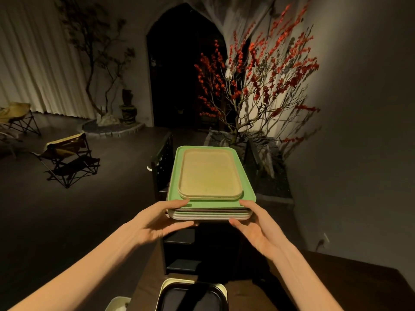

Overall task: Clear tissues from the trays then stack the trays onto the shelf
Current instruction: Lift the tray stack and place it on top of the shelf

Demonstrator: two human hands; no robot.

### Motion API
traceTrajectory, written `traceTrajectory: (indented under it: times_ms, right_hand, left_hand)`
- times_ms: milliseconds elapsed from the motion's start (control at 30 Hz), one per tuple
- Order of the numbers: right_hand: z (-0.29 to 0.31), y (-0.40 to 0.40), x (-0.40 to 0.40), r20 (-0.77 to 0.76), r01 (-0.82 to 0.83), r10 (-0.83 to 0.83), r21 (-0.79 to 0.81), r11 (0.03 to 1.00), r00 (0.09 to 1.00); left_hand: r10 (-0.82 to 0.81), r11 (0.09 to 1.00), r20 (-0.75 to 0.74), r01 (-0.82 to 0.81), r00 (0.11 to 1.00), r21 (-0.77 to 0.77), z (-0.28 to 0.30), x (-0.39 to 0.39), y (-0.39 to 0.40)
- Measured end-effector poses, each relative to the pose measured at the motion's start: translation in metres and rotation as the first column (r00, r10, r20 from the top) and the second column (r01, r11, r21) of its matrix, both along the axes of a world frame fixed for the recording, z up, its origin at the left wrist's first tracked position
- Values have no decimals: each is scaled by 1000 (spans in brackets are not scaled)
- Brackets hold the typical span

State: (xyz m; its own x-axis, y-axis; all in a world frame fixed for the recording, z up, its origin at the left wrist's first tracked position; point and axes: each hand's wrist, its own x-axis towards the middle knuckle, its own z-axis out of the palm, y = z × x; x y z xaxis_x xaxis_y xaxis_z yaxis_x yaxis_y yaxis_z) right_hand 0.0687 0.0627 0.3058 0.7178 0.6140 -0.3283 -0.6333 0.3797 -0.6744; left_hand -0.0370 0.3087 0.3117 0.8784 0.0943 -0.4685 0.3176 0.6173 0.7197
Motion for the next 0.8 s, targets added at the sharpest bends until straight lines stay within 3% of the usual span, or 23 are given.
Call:
traceTrajectory:
  times_ms: [300,567,800]
  right_hand:
    - [12,27,8,-34,28,-27,16,999,999]
    - [13,27,9,-45,18,-17,23,1000,999]
    - [6,22,7,-10,-2,1,-72,997,1000]
  left_hand:
    - [218,976,-31,-218,976,-13,1,21,6]
    - [204,978,-23,-205,979,-46,-6,26,12]
    - [175,984,16,-175,984,-25,-15,21,17]
